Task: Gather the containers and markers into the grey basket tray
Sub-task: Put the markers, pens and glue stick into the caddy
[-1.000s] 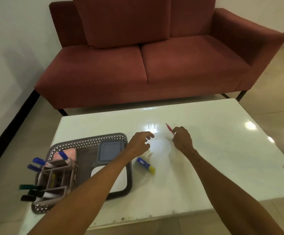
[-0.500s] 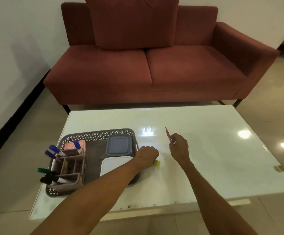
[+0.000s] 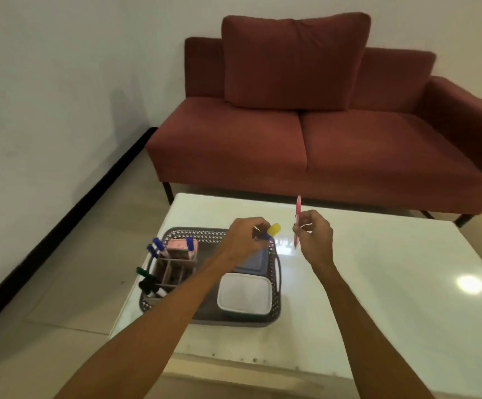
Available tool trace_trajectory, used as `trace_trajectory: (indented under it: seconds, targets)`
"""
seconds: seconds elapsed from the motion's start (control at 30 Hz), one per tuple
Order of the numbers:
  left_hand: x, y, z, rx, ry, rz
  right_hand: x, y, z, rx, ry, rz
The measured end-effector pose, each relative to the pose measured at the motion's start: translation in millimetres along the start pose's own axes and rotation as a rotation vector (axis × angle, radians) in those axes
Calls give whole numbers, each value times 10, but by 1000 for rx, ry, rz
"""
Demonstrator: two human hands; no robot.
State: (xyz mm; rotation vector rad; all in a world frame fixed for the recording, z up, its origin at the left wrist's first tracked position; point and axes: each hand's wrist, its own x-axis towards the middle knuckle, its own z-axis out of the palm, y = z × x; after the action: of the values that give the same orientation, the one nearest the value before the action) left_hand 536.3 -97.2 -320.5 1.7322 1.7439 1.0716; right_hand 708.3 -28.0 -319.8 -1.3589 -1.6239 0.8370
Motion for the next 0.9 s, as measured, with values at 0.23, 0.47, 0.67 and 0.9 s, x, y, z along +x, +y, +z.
trace_trajectory:
  seconds: [0.23,0.47,0.67,0.9]
  targets:
    - [-617,-429,-928,-58,273,-199,-365,-538,758,152,-225,-99]
    - [-942,-668,-1006,-6,332,-382,-675,-632,1261,159,-341,-108]
    - [-953,-708,-869,193,241,-543,-753,-553,1362,133,-366,-60]
    - [-1034,-771,-738,337,174,-590,-779,-487,1429,136,-400,-40]
